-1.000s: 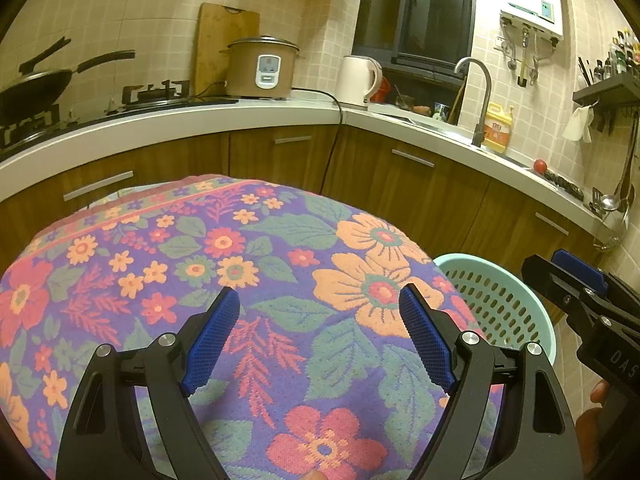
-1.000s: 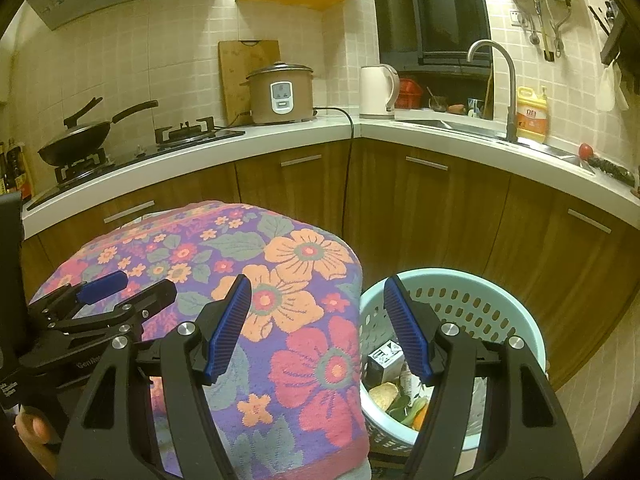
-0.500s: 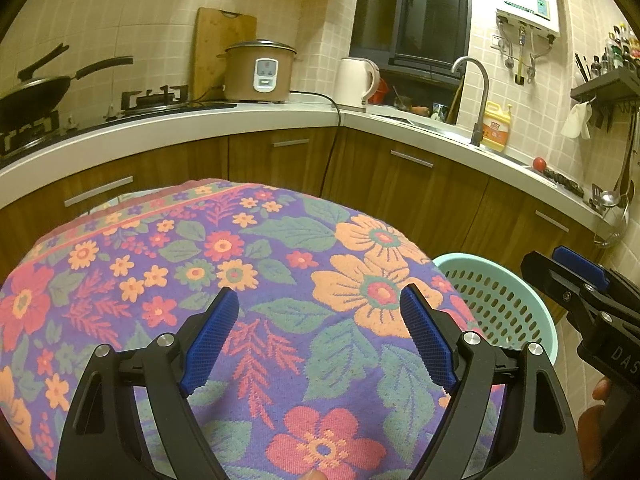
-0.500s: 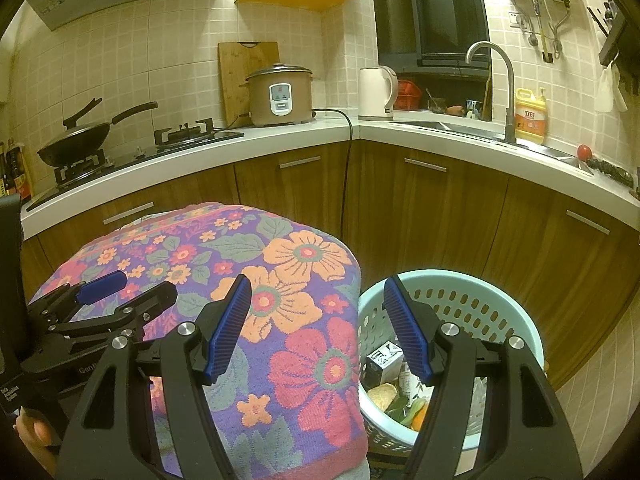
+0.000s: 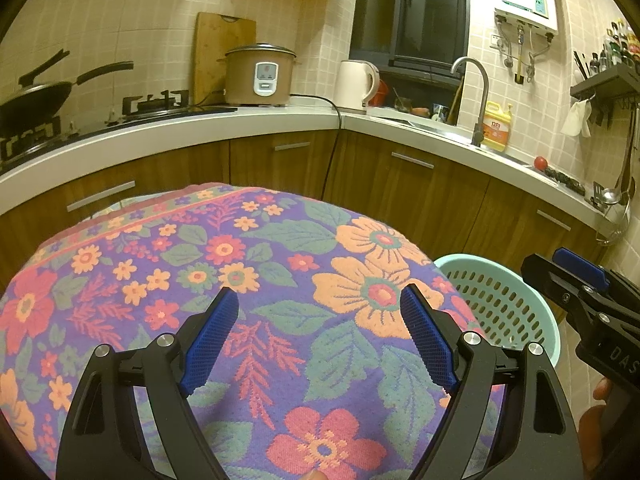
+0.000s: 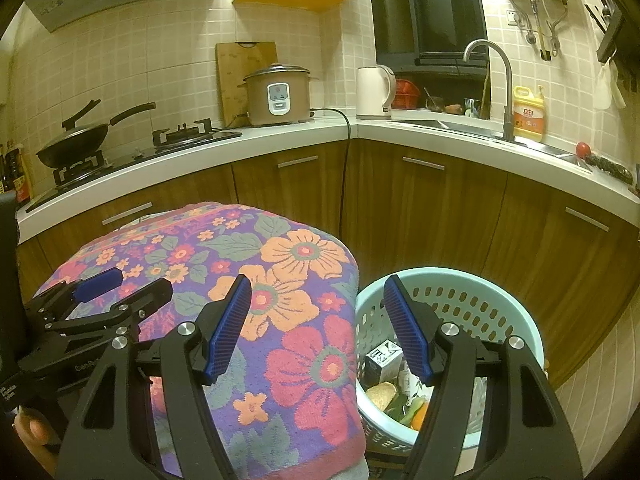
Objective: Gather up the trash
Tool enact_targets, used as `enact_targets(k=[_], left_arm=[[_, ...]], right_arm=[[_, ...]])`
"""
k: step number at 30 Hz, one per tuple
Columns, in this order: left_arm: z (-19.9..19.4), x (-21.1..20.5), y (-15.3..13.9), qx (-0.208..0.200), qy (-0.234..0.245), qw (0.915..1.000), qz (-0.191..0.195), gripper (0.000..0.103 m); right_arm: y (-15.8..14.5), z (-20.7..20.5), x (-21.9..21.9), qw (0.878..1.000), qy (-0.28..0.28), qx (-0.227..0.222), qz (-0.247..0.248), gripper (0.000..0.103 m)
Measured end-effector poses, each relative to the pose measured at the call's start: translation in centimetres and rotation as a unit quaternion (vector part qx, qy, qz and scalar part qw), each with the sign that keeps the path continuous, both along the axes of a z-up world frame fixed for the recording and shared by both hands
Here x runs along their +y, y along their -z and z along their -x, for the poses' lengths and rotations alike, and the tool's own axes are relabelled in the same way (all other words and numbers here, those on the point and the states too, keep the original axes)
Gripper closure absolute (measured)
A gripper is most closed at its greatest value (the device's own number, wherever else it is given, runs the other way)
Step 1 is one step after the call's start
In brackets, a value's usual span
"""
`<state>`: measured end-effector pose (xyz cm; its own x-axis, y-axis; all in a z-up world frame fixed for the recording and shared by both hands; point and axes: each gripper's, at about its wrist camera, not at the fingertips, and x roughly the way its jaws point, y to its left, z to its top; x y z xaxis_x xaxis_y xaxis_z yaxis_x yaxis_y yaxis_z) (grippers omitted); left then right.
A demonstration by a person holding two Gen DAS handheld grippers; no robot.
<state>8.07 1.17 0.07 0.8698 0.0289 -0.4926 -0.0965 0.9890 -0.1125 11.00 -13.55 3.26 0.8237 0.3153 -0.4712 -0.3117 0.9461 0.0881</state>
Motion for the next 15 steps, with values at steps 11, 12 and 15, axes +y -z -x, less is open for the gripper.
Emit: enact_targets(k=[11,12,15], left_arm=[[0.01,-0.04,-0.01,-0.001,0.000,1.0000,-0.001,0.022],[-0.01,0.00,-0.01,-0.001,0.000,1.0000,-0.002,0.022],[0.02,-0.04,-0.02,-0.001,0.000,1.0000,-0.002,0.022]], right_arm=[[-0.07,0.03,-0.39,1.000,0.007,-0.003,-0.003,0.038],[-0.03,0.04,-0.40,1.000,0.007,-0.002,-0.003,0.038],[0.09,-0.08,-0.45,1.000,0.009,0.000,-0.004,0.038]])
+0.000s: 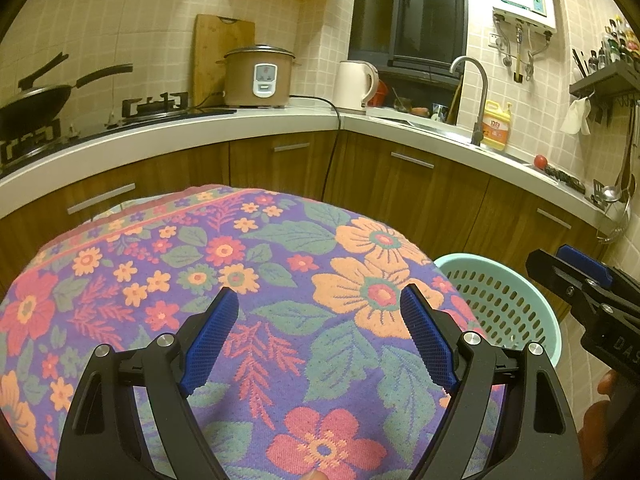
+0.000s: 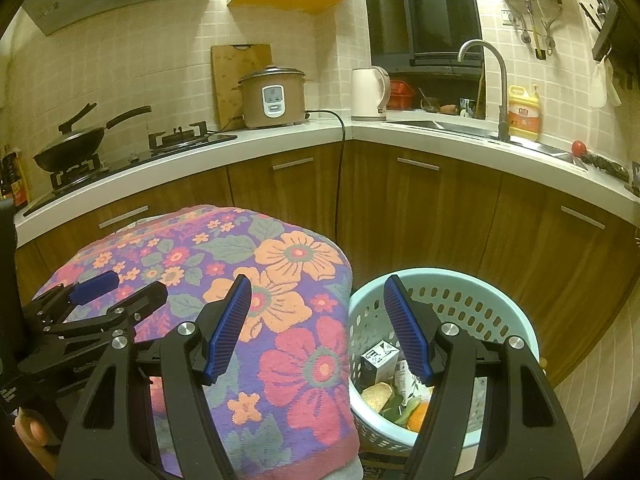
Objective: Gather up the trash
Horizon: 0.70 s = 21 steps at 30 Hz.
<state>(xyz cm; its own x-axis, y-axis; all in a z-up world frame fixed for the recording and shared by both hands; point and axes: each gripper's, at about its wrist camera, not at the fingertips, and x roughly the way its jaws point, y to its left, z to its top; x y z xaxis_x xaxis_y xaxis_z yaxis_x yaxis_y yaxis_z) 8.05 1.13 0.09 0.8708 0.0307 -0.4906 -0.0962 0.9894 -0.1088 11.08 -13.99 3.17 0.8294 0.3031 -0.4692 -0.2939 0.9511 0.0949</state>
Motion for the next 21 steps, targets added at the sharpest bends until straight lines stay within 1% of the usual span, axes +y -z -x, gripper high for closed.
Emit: enact_targets(k=[21], left_arm=[[-0.06,0.03,-0.04,0.000,0.003,1.0000,-0.002,0.022]], right_arm=[[-0.16,0.25,0.00,1.000,0.000,-0.003,-0.003,0.038]])
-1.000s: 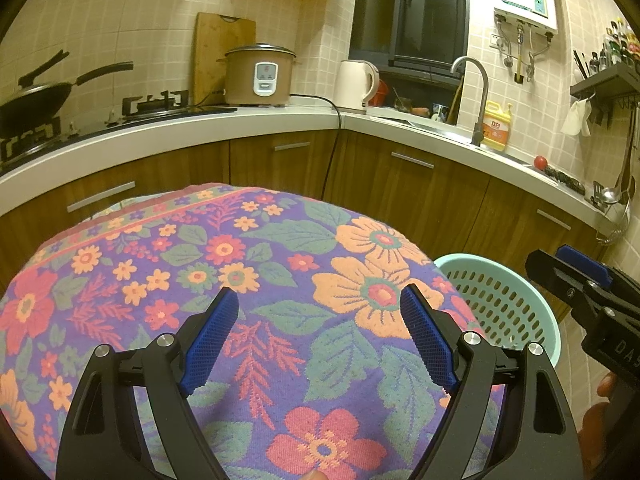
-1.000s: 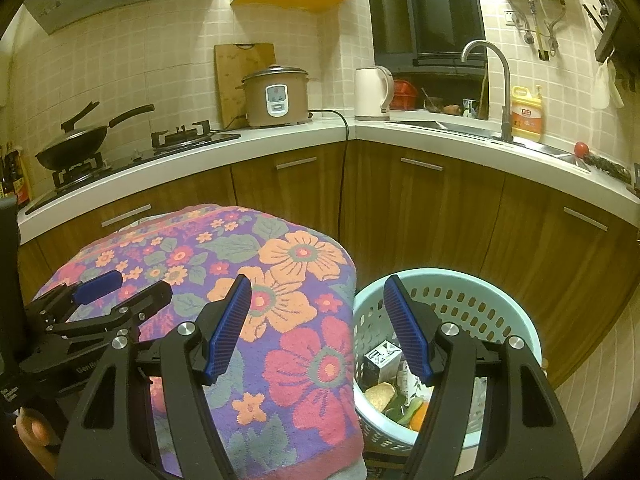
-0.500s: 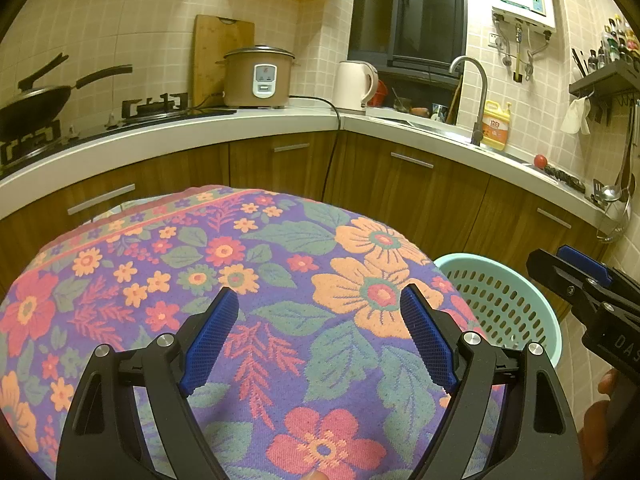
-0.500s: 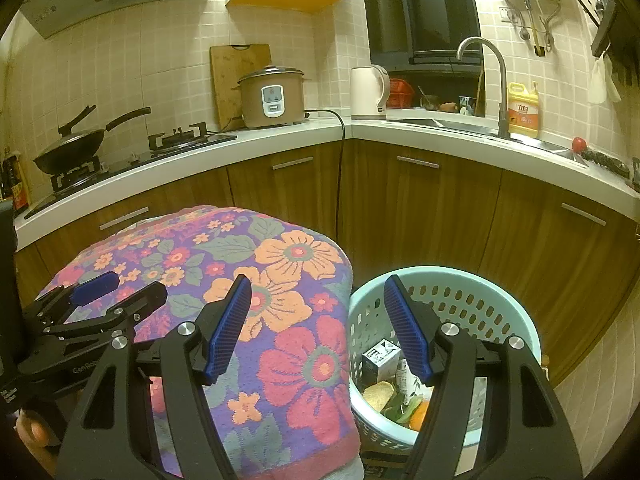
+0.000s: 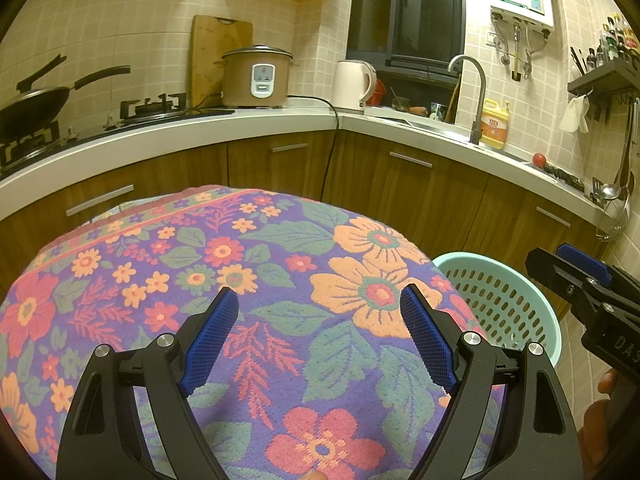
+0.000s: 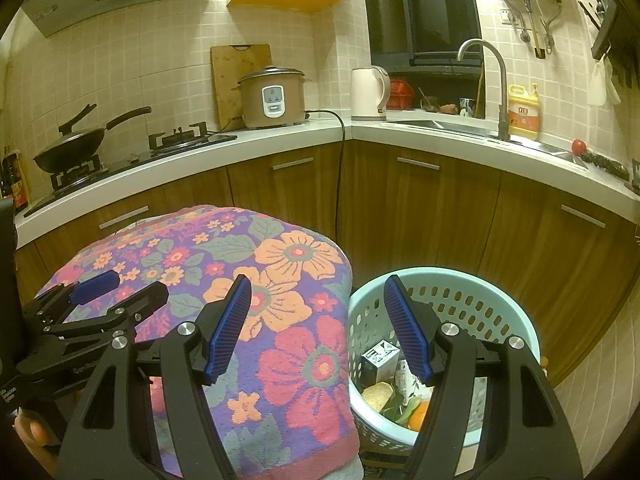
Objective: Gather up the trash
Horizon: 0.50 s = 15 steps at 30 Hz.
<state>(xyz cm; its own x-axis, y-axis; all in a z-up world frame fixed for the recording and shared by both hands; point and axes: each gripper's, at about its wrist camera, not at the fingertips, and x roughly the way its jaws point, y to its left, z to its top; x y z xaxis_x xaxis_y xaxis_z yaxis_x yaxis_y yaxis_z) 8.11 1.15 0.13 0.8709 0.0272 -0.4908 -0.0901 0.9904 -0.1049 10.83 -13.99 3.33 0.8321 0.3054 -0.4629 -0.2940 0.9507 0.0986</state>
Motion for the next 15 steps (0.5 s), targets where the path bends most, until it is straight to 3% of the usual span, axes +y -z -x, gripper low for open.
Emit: enact_targets(k=[12,15], left_arm=[[-0.01,0.11,-0.05,0.000,0.000,1.0000,0.000,0.020],[0.02,0.10,-0.08,-0.004,0.000,1.0000,-0.005,0.015]], right_arm=[[-0.50,0.75,-0.23,1.000,0.003,-0.008,-0.002,0.038],[-0.58,0.92,0.02,1.000,0.001,-0.007,0.002,0.038]])
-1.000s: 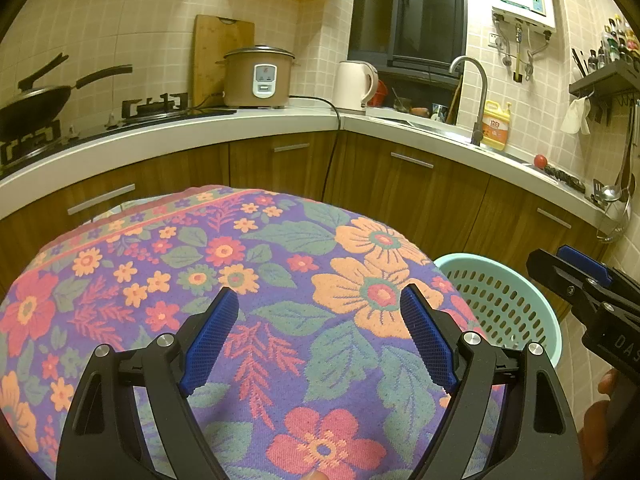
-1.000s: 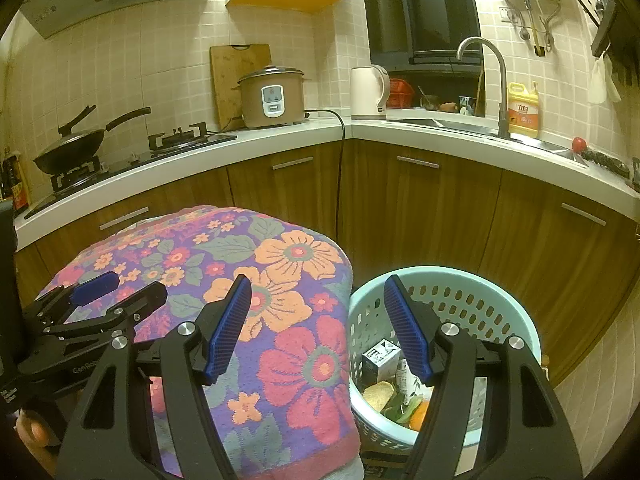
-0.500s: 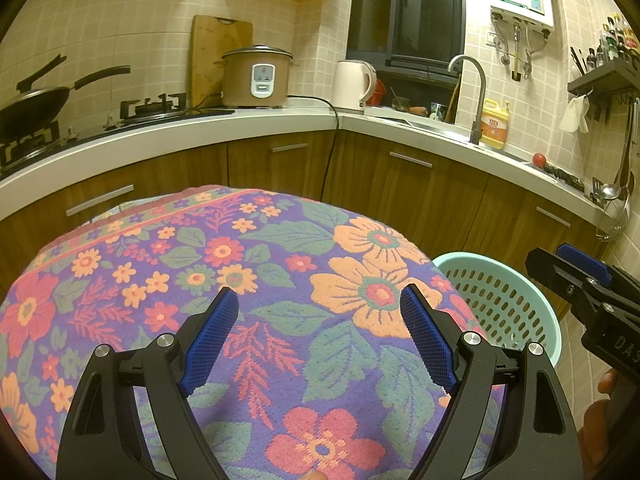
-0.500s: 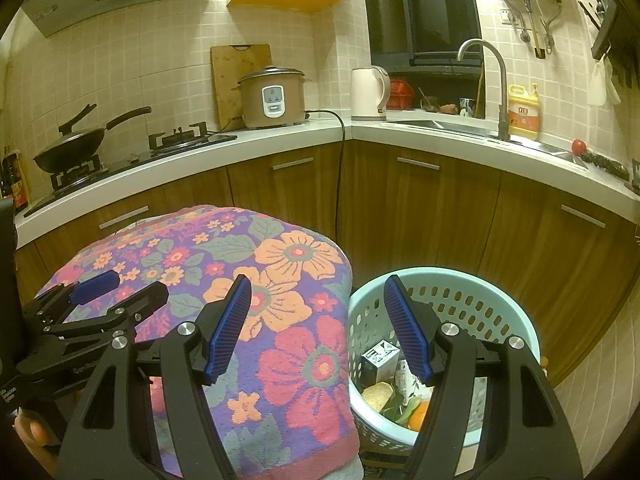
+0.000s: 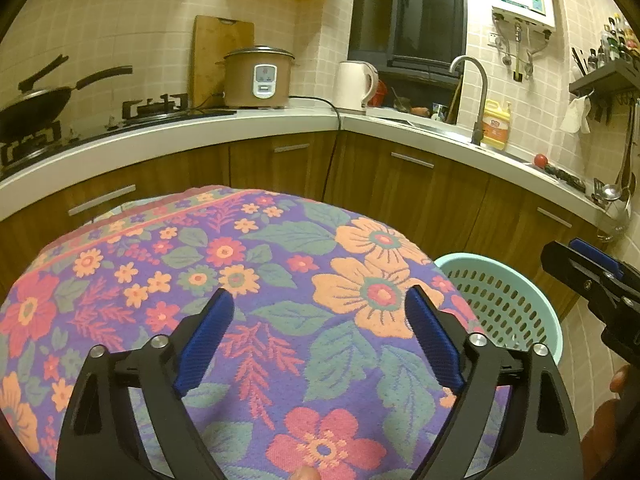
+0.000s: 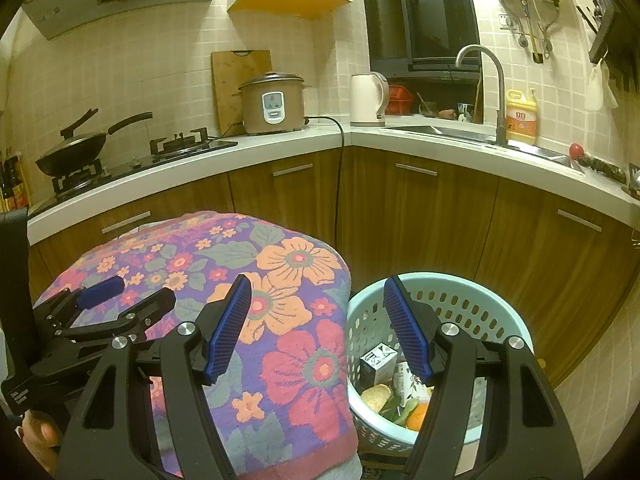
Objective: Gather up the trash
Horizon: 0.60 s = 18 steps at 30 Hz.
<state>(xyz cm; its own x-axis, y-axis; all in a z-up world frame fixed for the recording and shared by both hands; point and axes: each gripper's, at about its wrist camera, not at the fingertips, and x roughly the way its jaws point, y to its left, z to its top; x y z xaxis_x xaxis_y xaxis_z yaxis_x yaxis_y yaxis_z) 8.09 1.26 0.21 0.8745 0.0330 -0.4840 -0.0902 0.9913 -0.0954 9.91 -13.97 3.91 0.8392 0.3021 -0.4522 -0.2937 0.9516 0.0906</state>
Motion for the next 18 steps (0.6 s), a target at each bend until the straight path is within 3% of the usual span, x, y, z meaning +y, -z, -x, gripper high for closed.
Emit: enact_targets(k=[18], left_arm=[[0.21,0.24,-0.05,-0.013,0.018,0.9998,-0.004,0.011]], right_arm=[[-0.70,0.63,0.68,1.000,-0.004,-0.005,0.008,0.038]])
